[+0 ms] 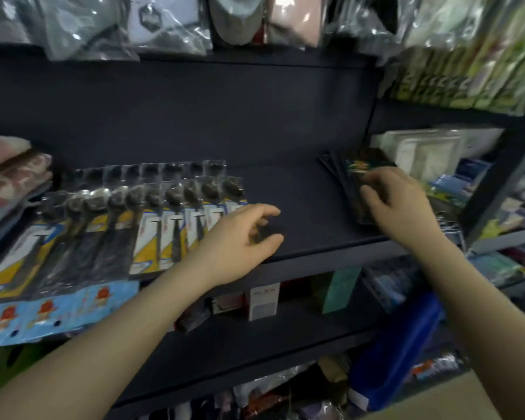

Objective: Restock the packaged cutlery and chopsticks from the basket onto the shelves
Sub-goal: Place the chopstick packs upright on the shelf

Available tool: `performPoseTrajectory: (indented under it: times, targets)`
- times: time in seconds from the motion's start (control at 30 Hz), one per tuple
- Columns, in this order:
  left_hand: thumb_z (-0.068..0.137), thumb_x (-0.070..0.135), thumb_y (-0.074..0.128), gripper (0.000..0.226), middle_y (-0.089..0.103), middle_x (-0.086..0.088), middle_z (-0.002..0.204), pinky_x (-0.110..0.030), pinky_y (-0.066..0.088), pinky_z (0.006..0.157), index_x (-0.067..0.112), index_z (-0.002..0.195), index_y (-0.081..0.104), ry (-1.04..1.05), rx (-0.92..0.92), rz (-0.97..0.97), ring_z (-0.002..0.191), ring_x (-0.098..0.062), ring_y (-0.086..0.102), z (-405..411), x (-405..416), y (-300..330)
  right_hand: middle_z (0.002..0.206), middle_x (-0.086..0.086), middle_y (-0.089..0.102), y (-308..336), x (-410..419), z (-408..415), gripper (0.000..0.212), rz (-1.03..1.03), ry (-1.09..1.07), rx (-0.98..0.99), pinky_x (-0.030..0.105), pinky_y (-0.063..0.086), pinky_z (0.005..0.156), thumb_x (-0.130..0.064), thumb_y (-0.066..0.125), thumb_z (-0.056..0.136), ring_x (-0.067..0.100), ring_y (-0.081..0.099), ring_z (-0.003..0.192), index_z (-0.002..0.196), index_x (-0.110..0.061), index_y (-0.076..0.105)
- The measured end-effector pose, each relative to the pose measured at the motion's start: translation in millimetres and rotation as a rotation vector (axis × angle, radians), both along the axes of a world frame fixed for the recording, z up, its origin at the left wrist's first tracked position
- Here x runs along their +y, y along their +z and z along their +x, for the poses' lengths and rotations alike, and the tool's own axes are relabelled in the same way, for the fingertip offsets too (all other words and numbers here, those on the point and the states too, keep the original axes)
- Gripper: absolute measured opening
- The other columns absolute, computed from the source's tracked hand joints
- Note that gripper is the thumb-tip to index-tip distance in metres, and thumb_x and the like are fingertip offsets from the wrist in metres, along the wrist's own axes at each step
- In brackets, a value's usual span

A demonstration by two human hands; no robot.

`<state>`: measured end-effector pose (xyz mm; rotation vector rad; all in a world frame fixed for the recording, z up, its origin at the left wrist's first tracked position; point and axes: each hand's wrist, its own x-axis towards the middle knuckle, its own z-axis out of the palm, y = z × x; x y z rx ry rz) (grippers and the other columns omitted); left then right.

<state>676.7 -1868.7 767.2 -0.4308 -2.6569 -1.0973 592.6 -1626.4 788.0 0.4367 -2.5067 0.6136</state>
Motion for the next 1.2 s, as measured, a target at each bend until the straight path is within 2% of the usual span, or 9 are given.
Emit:
performPoseTrajectory:
  times: [0.23,0.47,0.63,0.73,0.83,1.0,1.07,1.13,1.2]
  targets:
    - [0.086,0.038,0.055,0.057,0.047,0.007,0.126,-0.035,0.041,0.103,0.02,0.136,0.034,0.039,-0.348,0.275,0.114,-0.013,0.05,-84.3,97.7,8.7,0.13,0.018,0.055,11.3,83.1,-44.0,0.059,0.112,-0.057,-0.508,0.035,0.042,0.09,-0.046,0.049,0.091,0.033,0.054,0.116,0.133,-0.006,0.042]
    - [0.076,0.041,0.068,0.06,0.061,-0.013,0.119,-0.039,0.049,0.094,0.004,0.121,0.052,0.247,-0.578,0.825,0.103,-0.027,0.062,-134.6,144.2,5.5,0.145,0.008,0.042,13.8,92.6,-53.4,0.072,0.218,0.176,-0.509,0.029,0.038,0.099,-0.052,0.047,0.089,0.025,0.044,0.129,0.146,-0.014,0.027]
    - [0.078,0.033,0.069,0.039,0.068,-0.015,0.102,-0.042,0.051,0.09,0.002,0.102,0.063,0.365,-0.542,0.809,0.094,-0.03,0.065,-129.9,147.7,2.3,0.146,0.013,0.041,21.6,107.3,-76.3,0.061,-0.006,0.131,-0.645,0.031,0.034,0.097,-0.05,0.027,0.097,0.029,0.041,0.13,0.142,-0.009,0.034]
    - [0.082,0.028,0.066,0.029,0.069,-0.011,0.089,-0.031,0.057,0.067,0.004,0.098,0.064,0.379,-0.541,0.834,0.075,-0.023,0.067,-128.6,149.3,5.9,0.152,0.016,0.03,16.0,103.0,-87.5,0.072,-0.006,0.03,-0.752,0.034,0.031,0.105,-0.054,0.02,0.096,0.032,0.034,0.136,0.145,-0.002,0.025]
    - [0.084,0.022,0.063,0.016,0.07,-0.007,0.072,-0.025,0.056,0.051,0.006,0.084,0.065,0.379,-0.556,0.872,0.057,-0.016,0.067,-128.4,149.0,7.3,0.146,0.017,0.039,5.3,97.9,-91.1,0.071,-0.053,0.024,-0.722,0.036,0.037,0.1,-0.055,0.023,0.096,0.034,0.043,0.128,0.143,-0.002,0.03]
    - [0.089,0.02,0.056,0.02,0.069,-0.004,0.06,-0.025,0.056,0.051,0.006,0.076,0.062,0.333,-0.559,0.851,0.055,-0.015,0.067,-125.5,151.6,12.9,0.147,0.008,0.038,1.3,87.6,-93.3,0.064,-0.425,0.122,-0.843,0.03,0.033,0.091,-0.051,0.03,0.096,0.029,0.038,0.132,0.144,-0.008,0.031]
    - [0.089,0.019,0.056,0.018,0.069,-0.005,0.065,-0.026,0.056,0.055,0.006,0.078,0.062,0.324,-0.554,0.825,0.061,-0.016,0.066,-122.8,156.2,17.3,0.151,0.006,0.034,5.0,80.0,-94.3,0.064,-0.607,0.125,-0.931,0.033,0.033,0.101,-0.05,0.036,0.095,0.029,0.035,0.136,0.146,-0.011,0.026]
    - [0.088,0.018,0.058,0.013,0.069,-0.007,0.078,-0.028,0.055,0.064,0.007,0.083,0.063,0.306,-0.547,0.777,0.071,-0.017,0.066,-120.4,165.0,22.2,0.142,0.01,0.047,10.9,76.7,-94.6,0.062,-0.762,0.146,-1.009,0.042,0.042,0.103,-0.047,0.047,0.092,0.03,0.049,0.126,0.142,-0.013,0.035]
    - [0.086,0.018,0.061,0.009,0.068,-0.007,0.091,-0.028,0.052,0.07,0.009,0.086,0.062,0.296,-0.543,0.701,0.081,-0.018,0.064,-118.8,175.3,26.5,0.122,0.013,0.062,13.7,78.9,-95.4,0.049,-0.825,0.185,-1.055,0.047,0.055,0.086,-0.036,0.055,0.09,0.031,0.063,0.104,0.131,-0.011,0.046]
